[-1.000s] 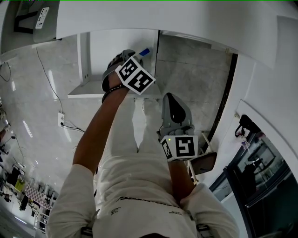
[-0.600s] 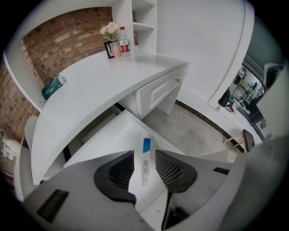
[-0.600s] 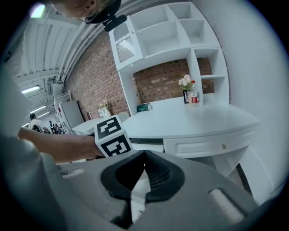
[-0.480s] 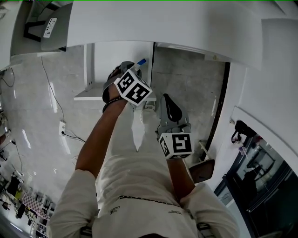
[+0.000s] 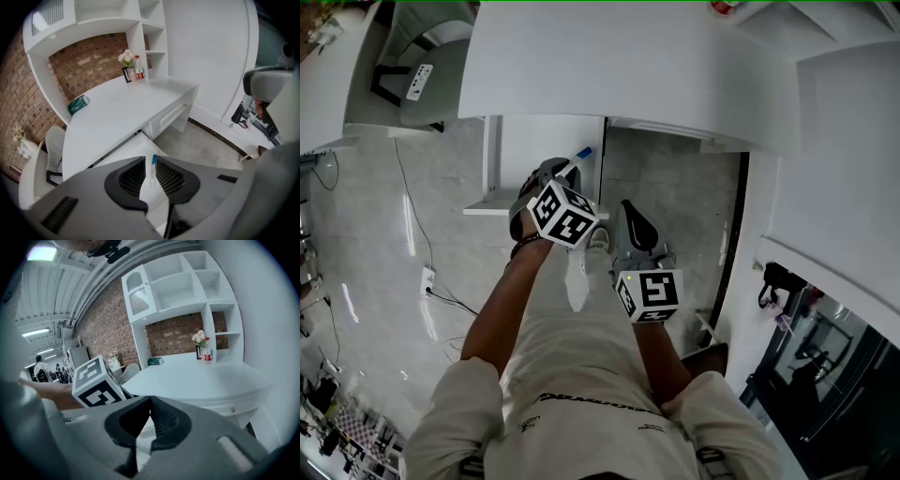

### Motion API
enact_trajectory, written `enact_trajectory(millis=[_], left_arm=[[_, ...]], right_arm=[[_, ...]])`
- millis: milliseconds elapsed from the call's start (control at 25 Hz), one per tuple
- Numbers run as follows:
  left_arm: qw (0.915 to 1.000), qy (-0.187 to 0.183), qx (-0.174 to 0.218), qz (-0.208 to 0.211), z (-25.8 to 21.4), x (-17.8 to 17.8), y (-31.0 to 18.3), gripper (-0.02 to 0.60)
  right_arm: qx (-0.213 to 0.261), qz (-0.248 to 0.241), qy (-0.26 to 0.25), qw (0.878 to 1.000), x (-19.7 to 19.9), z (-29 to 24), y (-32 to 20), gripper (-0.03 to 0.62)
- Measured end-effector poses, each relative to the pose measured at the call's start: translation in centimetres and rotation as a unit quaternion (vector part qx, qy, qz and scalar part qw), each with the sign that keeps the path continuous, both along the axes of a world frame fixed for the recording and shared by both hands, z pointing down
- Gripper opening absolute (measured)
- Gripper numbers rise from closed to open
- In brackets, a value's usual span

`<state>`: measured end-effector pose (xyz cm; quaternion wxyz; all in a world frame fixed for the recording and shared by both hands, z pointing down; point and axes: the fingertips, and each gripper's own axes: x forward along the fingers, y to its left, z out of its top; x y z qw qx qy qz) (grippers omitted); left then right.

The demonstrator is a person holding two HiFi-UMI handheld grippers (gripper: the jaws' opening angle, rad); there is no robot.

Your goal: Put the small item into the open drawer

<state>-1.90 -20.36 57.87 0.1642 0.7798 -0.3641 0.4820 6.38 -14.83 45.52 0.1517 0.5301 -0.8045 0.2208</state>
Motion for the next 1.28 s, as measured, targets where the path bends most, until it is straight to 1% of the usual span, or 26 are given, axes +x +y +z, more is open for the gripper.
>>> enact_trajectory(millis=[160, 320, 440, 720, 920, 1280], left_arm=[[0.999, 0.018, 0.035, -0.022, -3.7, -0.1, 0.2, 0.033], [0.9954, 0.041, 0.074, -0.043, -7.8, 0.0, 0.4, -0.001], [0.9914, 0.059, 0.099, -0.062, -10.7, -0.6, 0.8, -0.002], [0.9781, 0.093, 0.163, -0.089, -17.7, -0.9, 2.0, -0.002], [0.9703, 0.111, 0.192, -0.096, -21.2, -0.8, 3.1, -0.002], [0.9515, 0.166, 0.237, -0.104, -26.2, -1.0, 5.2, -0.002]], right_arm=[[0.012, -0.007, 0.001, 1.0, -0.3, -2.2, 0.2, -0.002], [0.031, -0.011, -0.004, 0.999, -0.3, -4.6, 0.3, -0.002], [0.044, -0.015, -0.011, 0.999, -0.6, -6.4, 0.3, -0.002], [0.076, -0.019, -0.015, 0.997, -1.2, -10.4, 0.7, -0.002], [0.09, -0.018, -0.015, 0.996, -1.2, -12.6, 1.5, -0.002], [0.123, -0.027, -0.016, 0.992, -1.7, -16.7, 2.2, -0.002]])
